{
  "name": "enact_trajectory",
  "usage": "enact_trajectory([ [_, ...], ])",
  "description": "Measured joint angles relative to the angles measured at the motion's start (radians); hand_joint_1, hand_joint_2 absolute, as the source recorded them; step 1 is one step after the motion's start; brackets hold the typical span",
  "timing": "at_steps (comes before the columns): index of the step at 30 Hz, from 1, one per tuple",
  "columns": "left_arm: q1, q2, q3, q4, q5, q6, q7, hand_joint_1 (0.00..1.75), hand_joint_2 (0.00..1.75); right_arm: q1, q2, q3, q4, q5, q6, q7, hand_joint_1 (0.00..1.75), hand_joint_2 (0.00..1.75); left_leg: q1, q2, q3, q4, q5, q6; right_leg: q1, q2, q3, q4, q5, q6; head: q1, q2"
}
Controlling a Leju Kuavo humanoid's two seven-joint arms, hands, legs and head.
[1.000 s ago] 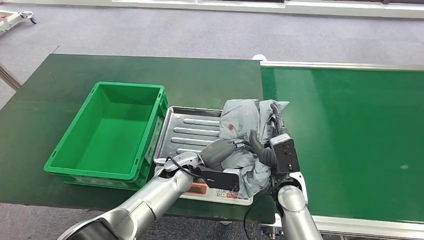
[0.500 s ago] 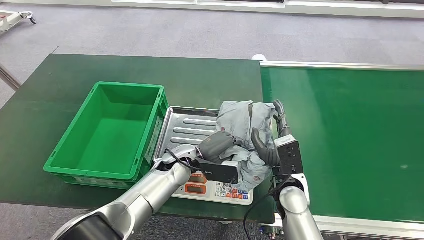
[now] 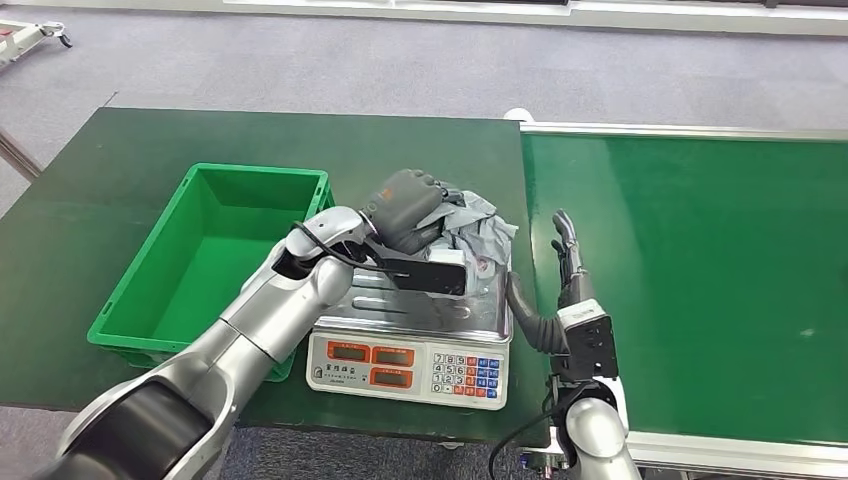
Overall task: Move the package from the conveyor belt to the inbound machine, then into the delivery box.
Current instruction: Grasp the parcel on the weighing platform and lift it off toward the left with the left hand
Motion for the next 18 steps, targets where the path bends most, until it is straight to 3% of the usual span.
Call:
enact_trajectory([
  [10,-0.02,0.017,0.0,-0.056,-0.018,0.005,0.018,1.75,1.75,0.013,0.0,0.0,-0.027,0.002,0.007,0.002,0.0,1.75,0.0,0.0,0.0,0.0,0.0,0.0,0.0,0.0,0.0,0.0,0.0,0.0,0.0,0.0],
  [18,-0.026,0.076,-0.001,-0.15,-0.235,0.115,0.186,1.75,1.75,0.023,0.0,-0.013,-0.044,0.006,0.014,0.013,0.0,1.75,0.0,0.001,0.0,0.0,0.0,0.0,0.0,0.001,0.0,0.0,0.0,0.0,0.0,0.0],
])
